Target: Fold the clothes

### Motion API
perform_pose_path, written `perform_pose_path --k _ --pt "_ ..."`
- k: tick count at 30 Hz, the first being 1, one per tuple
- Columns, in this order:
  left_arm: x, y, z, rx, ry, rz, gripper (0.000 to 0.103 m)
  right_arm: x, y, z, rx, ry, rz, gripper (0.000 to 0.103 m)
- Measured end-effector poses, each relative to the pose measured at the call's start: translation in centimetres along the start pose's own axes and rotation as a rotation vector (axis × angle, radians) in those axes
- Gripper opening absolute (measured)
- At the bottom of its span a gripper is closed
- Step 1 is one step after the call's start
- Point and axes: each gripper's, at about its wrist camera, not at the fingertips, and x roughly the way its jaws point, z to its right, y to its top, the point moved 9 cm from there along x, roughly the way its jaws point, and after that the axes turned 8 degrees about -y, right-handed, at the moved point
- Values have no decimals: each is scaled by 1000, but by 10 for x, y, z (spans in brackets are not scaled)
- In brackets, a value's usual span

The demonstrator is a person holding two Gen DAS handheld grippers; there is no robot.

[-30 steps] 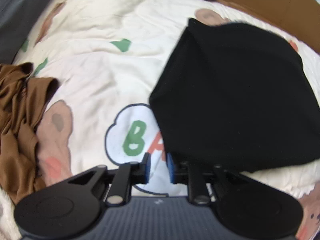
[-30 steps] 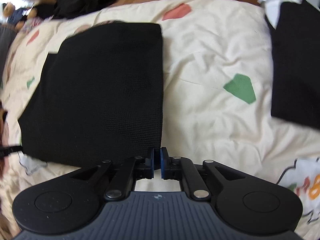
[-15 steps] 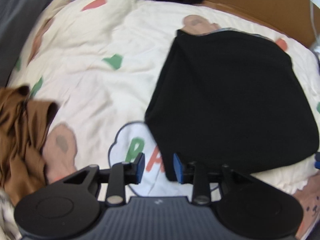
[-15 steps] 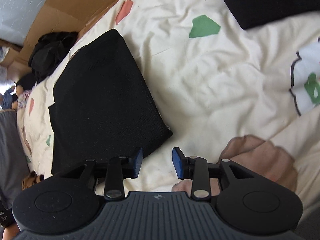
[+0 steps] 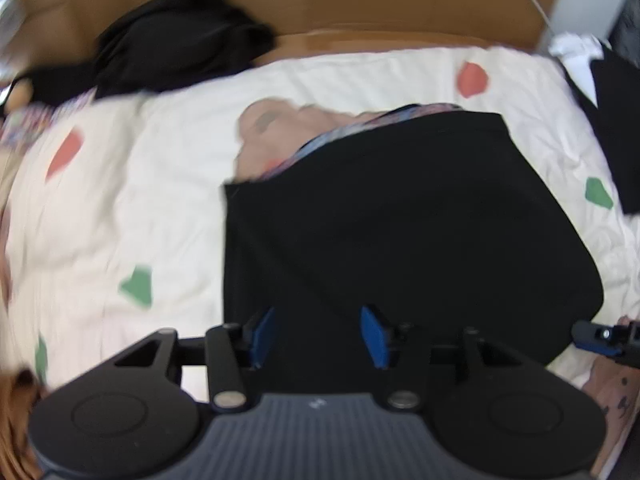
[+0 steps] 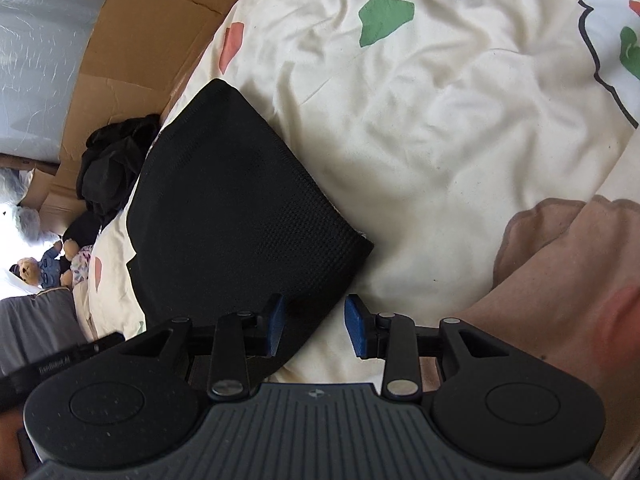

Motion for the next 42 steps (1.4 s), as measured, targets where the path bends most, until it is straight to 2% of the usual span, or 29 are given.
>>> perform_pose_path --k 8,12,17,25,27,31,38,39,41,42 --pt "40 71 40 256 -41 -39 61 2 -1 0 83 4 51 37" --pt "54 94 53 336 -68 -54 64 4 -2 0 106 -14 52 37" --pt "78 114 58 398 -101 -90 66 10 -4 -4 138 -84 48 37" --pt "105 132 50 451 -203 -142 80 17 0 -15 157 -198 40 37" --pt "111 134 48 486 -230 -159 83 18 -1 -16 166 -206 39 37" --pt "124 137 44 480 -294 -205 87 19 -3 -15 190 -223 48 37" --pt "154 126 48 462 -390 -274 85 28 -3 -17 198 -243 61 38" --pt "155 124 51 480 -398 -268 82 28 -2 -17 198 -245 61 38" --pt "152 125 53 489 -425 -273 69 29 -1 -19 202 -251 62 38" --pt "150 125 53 491 -439 -279 57 28 -1 -20 199 -252 63 38"
